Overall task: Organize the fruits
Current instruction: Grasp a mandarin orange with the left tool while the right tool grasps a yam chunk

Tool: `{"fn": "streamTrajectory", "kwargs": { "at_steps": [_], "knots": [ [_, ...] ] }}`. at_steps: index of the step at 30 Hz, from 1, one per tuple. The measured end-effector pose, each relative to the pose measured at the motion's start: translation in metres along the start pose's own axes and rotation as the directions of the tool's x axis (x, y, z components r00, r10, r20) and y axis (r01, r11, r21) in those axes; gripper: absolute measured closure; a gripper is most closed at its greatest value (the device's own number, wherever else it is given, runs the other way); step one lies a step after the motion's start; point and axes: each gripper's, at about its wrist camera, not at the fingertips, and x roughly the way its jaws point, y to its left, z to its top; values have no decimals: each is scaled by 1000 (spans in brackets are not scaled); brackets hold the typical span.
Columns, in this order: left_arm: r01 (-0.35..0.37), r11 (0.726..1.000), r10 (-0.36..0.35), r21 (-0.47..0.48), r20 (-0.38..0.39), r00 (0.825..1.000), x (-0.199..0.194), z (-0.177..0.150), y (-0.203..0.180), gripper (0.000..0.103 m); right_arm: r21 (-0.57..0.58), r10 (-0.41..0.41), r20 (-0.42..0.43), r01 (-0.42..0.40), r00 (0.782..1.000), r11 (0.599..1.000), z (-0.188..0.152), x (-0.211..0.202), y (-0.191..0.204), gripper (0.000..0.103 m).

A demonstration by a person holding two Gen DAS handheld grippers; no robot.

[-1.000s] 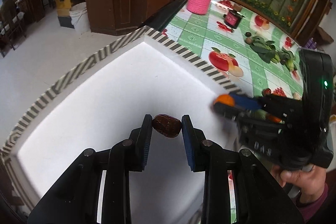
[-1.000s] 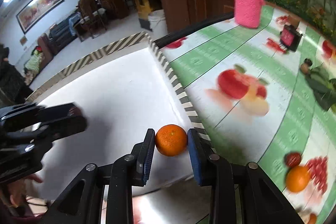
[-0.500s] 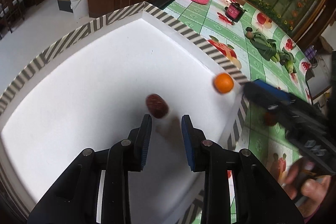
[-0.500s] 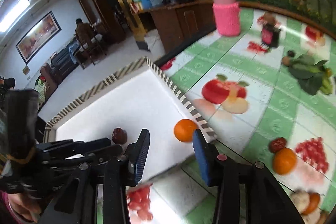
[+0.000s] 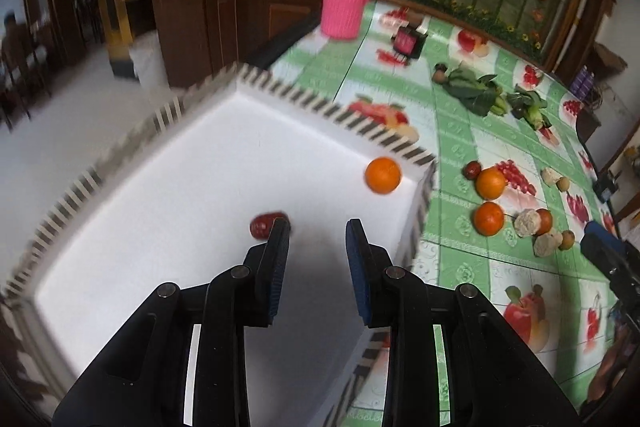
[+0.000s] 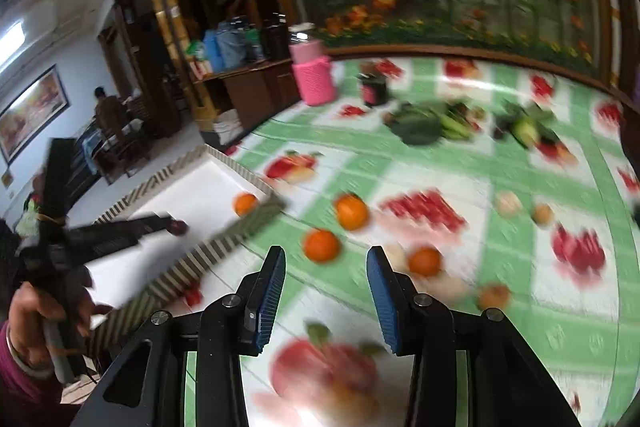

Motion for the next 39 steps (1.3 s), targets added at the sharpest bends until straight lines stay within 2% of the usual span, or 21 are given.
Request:
{"fn": "streamTrajectory", "kwargs": {
  "at_steps": [2, 4, 7, 14, 18, 25, 33, 39],
  "knots": [
    [-8, 999, 7, 40, 39, 999, -11, -2, -10, 75, 41, -14, -2, 14, 1000, 999, -11, -8, -14, 62],
    [25, 997, -28, 76, 47, 999, -18, -4, -22, 75, 58, -35, -10, 35, 999, 998, -18, -12, -20, 62],
    [110, 985, -110, 134, -7, 994, -15, -12, -47, 75, 74, -77, -23, 78, 997, 994, -28, -17, -29, 62],
    [203, 958, -187, 205, -95, 978, 5, -26, -90, 75, 104, -136, -63, 142, 989, 984, -42, -16, -51, 62],
    [222, 951, -198, 215, -125, 972, 18, -29, -102, 75, 113, -137, -78, 145, 988, 983, -44, -13, -57, 62],
    [238, 948, -212, 209, -142, 967, 28, -26, -108, 76, 68, -71, -102, 78, 992, 995, -35, 8, -46, 62],
    [239, 950, -210, 201, -151, 966, 36, -22, -105, 76, 46, -61, -166, 70, 984, 996, -28, 40, -46, 62],
    [243, 951, -213, 192, -162, 963, 43, -20, -108, 76, 48, -85, -157, 93, 984, 994, -22, 50, -53, 63]
  ]
}}
